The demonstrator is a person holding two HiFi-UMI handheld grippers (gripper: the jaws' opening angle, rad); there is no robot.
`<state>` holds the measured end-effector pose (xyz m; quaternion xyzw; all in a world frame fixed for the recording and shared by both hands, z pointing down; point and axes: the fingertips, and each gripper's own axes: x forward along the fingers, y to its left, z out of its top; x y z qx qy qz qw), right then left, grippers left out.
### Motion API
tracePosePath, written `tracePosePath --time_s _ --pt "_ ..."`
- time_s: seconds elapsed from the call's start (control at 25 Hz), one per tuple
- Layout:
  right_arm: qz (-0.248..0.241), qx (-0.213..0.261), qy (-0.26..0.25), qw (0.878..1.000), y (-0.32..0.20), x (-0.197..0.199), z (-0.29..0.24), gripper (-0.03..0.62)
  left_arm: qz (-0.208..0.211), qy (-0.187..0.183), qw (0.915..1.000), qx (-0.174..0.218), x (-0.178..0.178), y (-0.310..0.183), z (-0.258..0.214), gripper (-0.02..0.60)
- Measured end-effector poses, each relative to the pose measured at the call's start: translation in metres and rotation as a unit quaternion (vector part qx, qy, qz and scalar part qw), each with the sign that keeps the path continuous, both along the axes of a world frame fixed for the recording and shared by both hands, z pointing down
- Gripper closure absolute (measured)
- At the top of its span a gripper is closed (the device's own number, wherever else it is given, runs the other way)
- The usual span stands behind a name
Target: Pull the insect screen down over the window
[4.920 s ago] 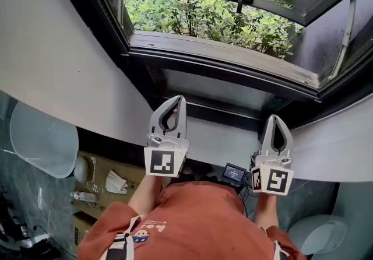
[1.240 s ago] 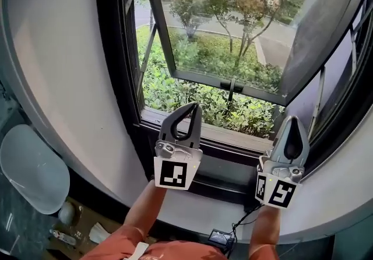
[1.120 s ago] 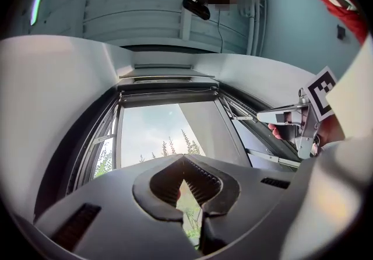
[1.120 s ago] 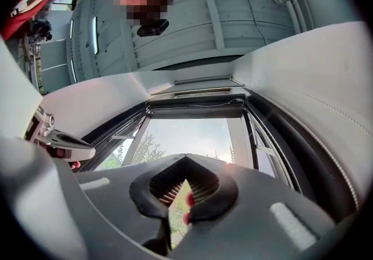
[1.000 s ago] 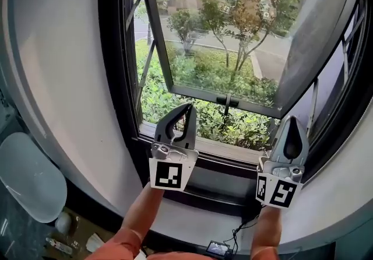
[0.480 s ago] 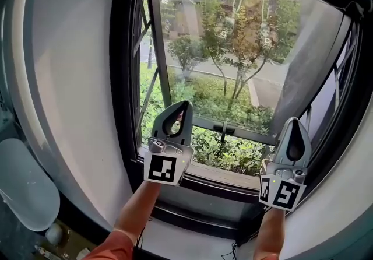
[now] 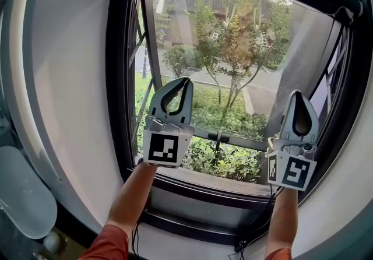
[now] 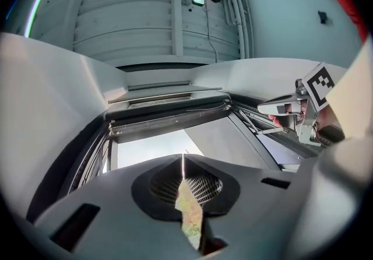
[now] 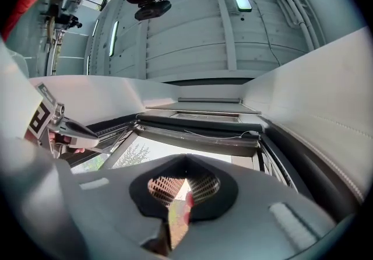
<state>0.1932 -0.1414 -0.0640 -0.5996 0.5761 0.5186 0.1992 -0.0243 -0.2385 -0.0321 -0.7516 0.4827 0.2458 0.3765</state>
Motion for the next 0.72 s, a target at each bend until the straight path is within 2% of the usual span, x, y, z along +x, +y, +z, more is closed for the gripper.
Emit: tracePosePath --time_s 0.16,0.4,0.56,0.72 --pt "0.014 0.002 0.024 1.000 -0.008 -0.007 -0.020 0.583 -0.014 -0.013 0.9991 0.037 0.001 0.001 -0.032 0.575" --pt "0.030 0.036 0.055 0.997 -0.005 -0.014 -0.061 0.583 -0.042 -0.022 0.9962 0.073 -0.002 0.003 -0.071 0.575" --pt "0.074 0.027 0.084 0.993 -0.012 -0.011 -0.092 0.583 -0.077 -0.036 0.9909 0.105 -0.004 0.005 -0.104 0.574" --pt "0.116 0.017 0.110 0.987 -0.018 -0.010 -0.119 0.555 -0.134 -0.080 0.9802 0.122 -0.002 0.002 -0.136 0.555"
